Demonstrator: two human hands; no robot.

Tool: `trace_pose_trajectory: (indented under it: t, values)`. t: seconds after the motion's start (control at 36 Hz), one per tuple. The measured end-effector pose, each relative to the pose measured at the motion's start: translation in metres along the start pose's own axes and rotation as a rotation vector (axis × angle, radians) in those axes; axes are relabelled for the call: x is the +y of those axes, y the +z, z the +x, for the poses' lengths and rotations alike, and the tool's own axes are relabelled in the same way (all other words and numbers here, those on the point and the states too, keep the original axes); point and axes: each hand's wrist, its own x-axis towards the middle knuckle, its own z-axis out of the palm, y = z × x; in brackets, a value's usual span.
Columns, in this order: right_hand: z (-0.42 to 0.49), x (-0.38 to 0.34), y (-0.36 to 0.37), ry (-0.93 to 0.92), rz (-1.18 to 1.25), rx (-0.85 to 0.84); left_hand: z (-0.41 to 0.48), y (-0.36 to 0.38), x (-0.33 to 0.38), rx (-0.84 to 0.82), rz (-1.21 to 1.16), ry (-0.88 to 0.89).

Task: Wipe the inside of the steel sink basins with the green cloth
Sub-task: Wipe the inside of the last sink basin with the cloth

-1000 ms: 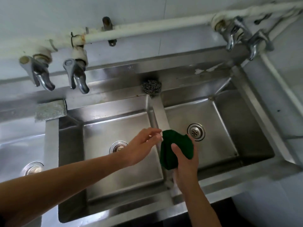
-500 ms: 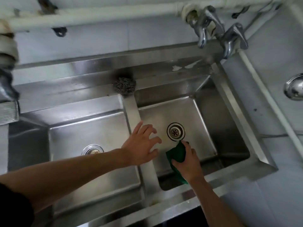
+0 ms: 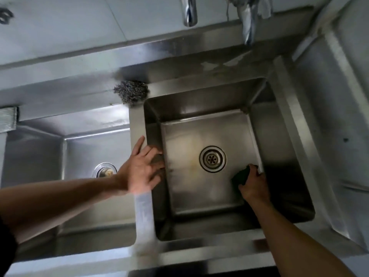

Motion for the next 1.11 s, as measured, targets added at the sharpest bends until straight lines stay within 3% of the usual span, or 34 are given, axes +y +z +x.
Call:
trace_pose_trajectory:
  t: [0.14, 0.31, 0.36, 0.58, 0.78, 0.89, 1.11]
  values:
    - [0.039, 0.004, 0.002, 0.025, 0.011, -0.013, 0.000, 0.006, -0.003, 0.046, -0.003, 0.017]
    - [0.033, -0.008, 0.022, -0.268, -0.309, -0.265, 0.000, 0.012, -0.005, 0.107, -0.009, 0.042]
    - [0.027, -0.008, 0.026, -0.340, -0.337, -0.281, 0.000, 0.012, -0.005, 0.105, -0.030, 0.030]
    - [0.075, -0.037, 0.011, -0.043, 0.015, 0.069, 0.000, 0.016, -0.004, 0.128, -0.058, -0.014]
    - [0.089, -0.036, 0.012, -0.205, 0.108, 0.101, -0.001, 0.014, -0.004, 0.147, -0.082, 0.002]
    - [0.062, -0.007, 0.031, -0.157, 0.188, 0.070, 0.001, 0.012, -0.003, 0.142, -0.094, 0.008]
    - [0.089, -0.008, 0.025, -0.158, 0.072, 0.210, 0.002, 0.010, -0.002, 0.138, -0.120, -0.004]
